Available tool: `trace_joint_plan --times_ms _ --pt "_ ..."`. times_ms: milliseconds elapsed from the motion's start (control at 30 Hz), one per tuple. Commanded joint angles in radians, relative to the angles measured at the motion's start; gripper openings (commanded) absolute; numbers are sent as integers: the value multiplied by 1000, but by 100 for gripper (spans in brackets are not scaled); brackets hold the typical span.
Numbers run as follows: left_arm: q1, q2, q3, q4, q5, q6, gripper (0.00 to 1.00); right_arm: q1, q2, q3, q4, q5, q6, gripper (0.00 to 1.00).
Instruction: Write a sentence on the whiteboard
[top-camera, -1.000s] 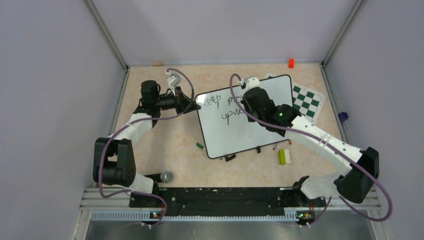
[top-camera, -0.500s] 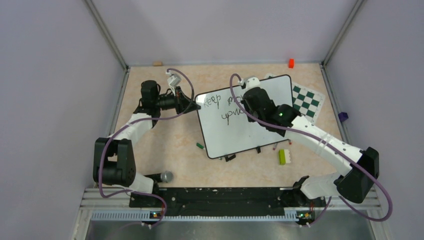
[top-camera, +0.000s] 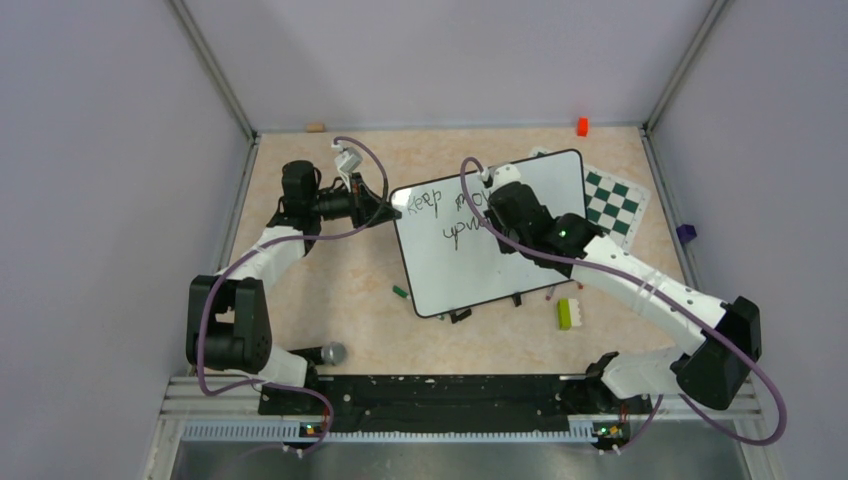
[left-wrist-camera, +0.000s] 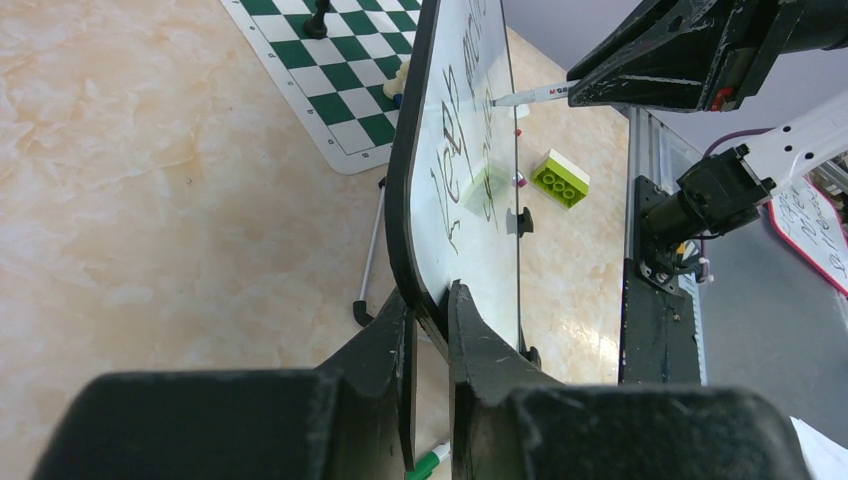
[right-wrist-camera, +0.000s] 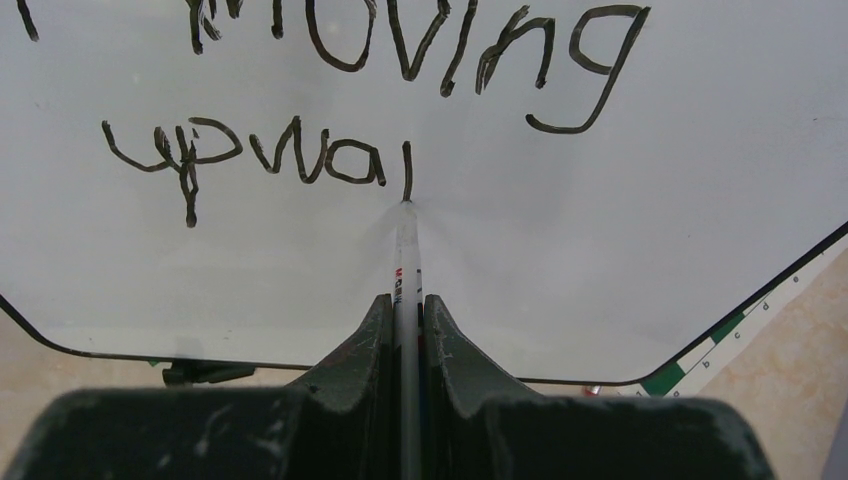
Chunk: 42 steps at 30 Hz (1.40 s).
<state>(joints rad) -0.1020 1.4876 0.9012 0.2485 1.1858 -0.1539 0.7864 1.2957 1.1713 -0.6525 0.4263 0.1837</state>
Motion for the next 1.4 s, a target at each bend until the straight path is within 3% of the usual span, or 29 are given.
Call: trace_joint_plan --times_ms 0,1367 --pt "-59 18 -51 -129 83 169 13 -15 -9 3 10 1 10 0" --pt "-59 23 -52 -130 82 169 13 -41 49 103 58 65 -33 0"
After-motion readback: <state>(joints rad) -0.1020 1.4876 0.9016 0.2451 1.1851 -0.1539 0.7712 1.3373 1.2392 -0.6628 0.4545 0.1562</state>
